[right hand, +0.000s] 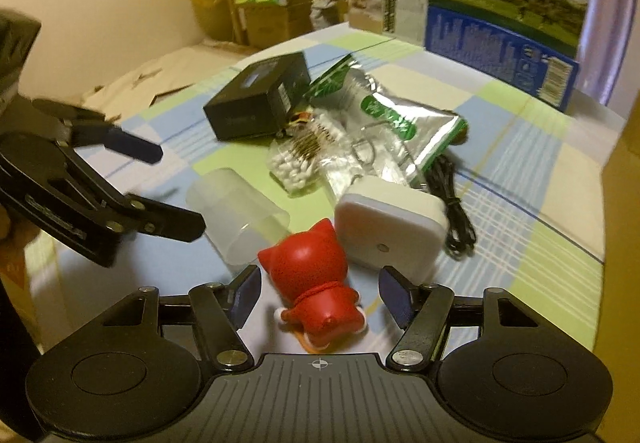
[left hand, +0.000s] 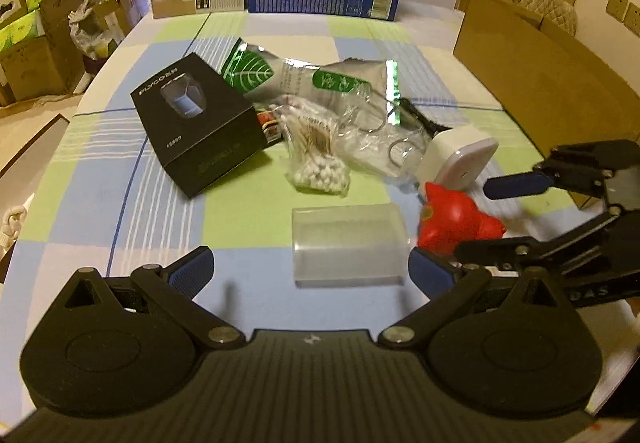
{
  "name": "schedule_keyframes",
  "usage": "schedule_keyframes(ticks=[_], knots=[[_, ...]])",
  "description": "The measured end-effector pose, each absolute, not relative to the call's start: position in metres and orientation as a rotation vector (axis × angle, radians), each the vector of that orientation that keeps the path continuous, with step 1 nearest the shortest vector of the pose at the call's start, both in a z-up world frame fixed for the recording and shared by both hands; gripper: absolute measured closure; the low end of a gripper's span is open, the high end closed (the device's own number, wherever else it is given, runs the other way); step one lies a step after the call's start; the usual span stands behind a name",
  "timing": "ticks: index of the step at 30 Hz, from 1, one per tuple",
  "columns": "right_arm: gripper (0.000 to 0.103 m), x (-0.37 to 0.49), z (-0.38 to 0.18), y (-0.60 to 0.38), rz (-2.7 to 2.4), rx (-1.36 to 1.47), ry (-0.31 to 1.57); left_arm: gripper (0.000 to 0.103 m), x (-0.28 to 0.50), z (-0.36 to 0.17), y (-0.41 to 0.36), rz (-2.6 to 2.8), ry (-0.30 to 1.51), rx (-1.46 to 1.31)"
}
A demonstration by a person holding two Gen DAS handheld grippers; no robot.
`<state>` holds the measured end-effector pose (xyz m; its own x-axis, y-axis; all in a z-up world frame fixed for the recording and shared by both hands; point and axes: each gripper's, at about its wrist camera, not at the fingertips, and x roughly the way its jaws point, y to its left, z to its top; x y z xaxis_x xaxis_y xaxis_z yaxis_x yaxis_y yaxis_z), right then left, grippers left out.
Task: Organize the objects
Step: 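Grasp the red cat figurine with the right gripper while the left gripper approaches the clear cup, then lift the red figurine with the right gripper while the left gripper grasps the clear cup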
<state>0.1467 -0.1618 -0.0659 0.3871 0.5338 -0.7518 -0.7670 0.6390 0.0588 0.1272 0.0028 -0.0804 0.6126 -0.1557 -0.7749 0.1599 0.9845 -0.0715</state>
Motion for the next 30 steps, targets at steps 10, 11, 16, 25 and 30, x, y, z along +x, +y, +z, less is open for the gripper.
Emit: schedule_keyframes(ticks=[10,11,16,25,30], knots=[[0.06,0.157,-0.076,-0.152,0.87,-0.318,0.868,0.001,0.131,-0.083,-0.002,-0.243,0.893,0.029],[0.06,0.156,-0.075,-0.155,0.851,-0.307,0.879,0.001,0.13,-0.083,-0.004,-0.249,0.89,0.031],[0.06,0.146,-0.068,-0.181,0.726,-0.27,0.917,0.003,0.136,-0.089,-0.015,-0.242,0.894,0.035],[0.06,0.145,-0.062,-0.212,0.605,-0.224,0.918,0.02,0.147,-0.096,-0.031,-0.21,0.931,0.037],[0.06,0.146,-0.058,-0.219,0.577,-0.193,0.909,0.034,0.15,-0.102,-0.03,-0.168,0.958,0.027]])
